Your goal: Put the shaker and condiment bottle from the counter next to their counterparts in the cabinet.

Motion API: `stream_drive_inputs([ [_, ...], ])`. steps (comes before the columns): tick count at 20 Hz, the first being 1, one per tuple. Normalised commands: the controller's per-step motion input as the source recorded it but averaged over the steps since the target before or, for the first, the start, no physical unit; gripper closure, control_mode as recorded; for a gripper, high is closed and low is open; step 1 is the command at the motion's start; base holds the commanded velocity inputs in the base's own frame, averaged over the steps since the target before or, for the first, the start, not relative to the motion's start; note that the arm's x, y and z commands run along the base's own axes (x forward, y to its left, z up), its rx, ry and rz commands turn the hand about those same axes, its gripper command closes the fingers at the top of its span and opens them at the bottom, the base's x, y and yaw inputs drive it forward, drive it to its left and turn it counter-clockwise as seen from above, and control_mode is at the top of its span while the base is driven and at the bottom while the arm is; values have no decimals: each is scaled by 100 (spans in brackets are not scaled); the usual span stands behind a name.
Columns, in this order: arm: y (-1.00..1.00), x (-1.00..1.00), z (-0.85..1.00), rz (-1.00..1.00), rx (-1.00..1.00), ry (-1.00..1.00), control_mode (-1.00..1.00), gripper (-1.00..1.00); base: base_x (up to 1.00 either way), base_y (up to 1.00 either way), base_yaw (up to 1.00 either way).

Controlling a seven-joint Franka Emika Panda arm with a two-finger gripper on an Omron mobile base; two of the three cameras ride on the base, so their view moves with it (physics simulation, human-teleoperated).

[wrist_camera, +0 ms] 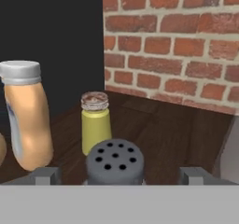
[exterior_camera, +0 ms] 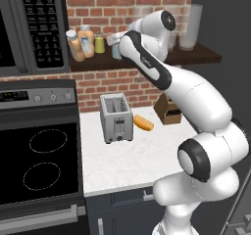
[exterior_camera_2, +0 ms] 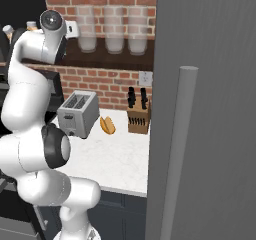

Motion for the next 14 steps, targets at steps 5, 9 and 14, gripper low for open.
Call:
stream_drive_inputs([
  [5,-27,-38,0,0,0,0,-100,-100,0,0,0],
  [9,-24,-37,0,0,0,0,-100,-100,0,0,0],
  [14,-23,-36,1,0,0,0,-100,-100,0,0,0],
])
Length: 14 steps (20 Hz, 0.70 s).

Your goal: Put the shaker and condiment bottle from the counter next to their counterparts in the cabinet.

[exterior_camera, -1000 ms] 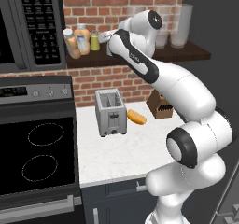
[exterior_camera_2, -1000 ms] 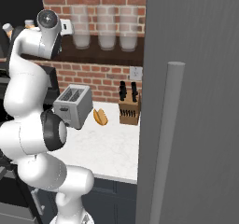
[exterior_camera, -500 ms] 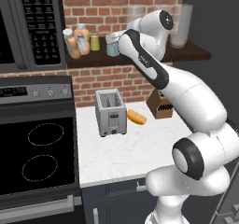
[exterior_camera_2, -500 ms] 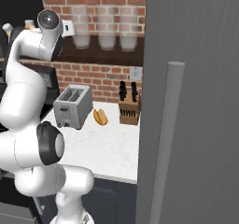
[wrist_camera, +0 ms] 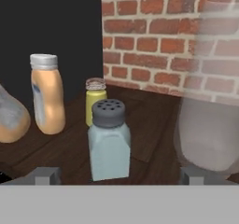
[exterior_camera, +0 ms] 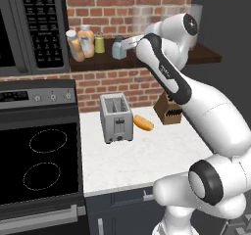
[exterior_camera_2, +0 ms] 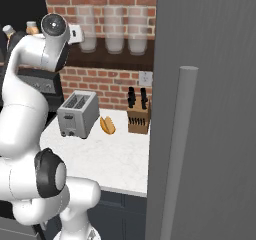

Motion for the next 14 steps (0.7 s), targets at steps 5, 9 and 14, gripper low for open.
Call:
stream_drive_inputs([
  [5,-25,-41,0,0,3,0,-100,-100,0,0,0],
  [9,-25,-54,0,0,4,-3,-100,-100,0,0,0],
  [14,-24,-57,0,0,4,-4,-100,-100,0,0,0],
])
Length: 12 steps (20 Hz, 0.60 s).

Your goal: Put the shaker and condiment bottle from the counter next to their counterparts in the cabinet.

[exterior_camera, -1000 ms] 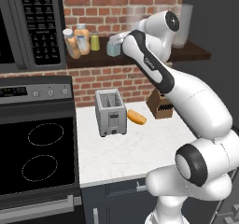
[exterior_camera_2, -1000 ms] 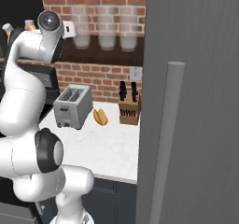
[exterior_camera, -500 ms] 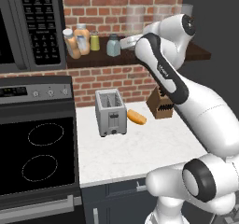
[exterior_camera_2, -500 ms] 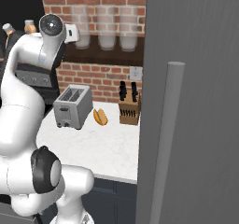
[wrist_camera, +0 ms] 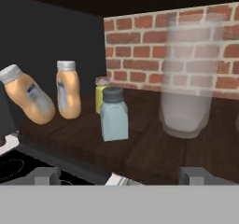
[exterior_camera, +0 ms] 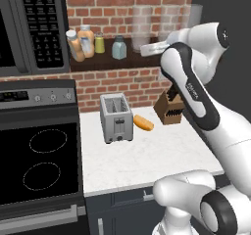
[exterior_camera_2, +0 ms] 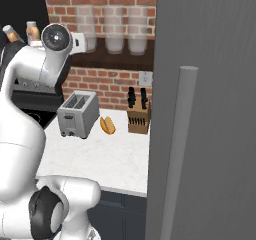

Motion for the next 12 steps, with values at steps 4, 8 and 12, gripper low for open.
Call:
stream_drive_inputs([
  [4,-20,-61,0,0,4,-4,-100,-100,0,0,0],
  [8,-17,-66,0,0,5,-4,-100,-100,0,0,0],
  [12,-17,-67,0,0,6,-3,-100,-100,0,0,0],
])
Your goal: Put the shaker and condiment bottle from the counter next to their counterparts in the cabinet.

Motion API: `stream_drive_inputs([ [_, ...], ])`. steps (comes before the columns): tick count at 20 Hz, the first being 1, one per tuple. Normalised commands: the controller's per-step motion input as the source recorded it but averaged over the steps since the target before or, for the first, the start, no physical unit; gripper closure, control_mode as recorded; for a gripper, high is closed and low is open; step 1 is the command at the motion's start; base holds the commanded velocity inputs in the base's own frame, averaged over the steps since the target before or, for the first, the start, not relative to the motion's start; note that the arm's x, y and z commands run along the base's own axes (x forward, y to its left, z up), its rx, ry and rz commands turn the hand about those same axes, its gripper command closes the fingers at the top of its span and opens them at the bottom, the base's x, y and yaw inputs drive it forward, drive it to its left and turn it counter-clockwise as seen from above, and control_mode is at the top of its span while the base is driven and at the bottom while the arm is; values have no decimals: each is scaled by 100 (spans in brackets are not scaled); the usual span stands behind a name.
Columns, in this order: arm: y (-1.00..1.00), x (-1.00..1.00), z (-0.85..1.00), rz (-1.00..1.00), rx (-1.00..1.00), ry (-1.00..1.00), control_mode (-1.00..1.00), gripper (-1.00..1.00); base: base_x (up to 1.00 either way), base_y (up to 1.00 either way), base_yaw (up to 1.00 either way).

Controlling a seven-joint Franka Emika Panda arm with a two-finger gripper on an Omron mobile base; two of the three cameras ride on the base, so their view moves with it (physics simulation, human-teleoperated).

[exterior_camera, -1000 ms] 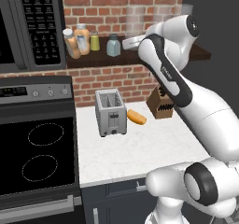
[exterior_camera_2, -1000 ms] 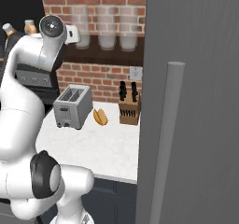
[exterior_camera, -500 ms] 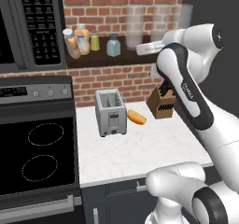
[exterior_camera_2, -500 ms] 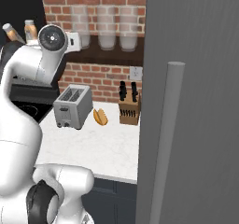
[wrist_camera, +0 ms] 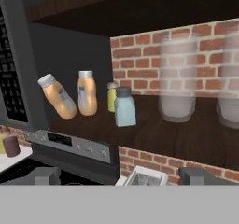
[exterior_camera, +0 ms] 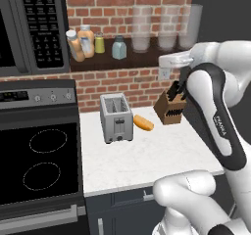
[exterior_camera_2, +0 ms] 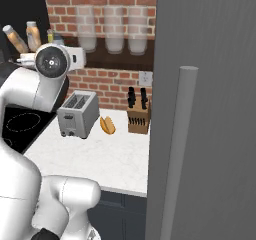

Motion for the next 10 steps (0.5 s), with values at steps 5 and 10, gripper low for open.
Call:
stream_drive_inputs([
  [5,-16,-72,0,-1,7,-2,-100,-100,0,0,0],
  [10,-15,-77,0,-1,8,-3,-100,-100,0,0,0],
])
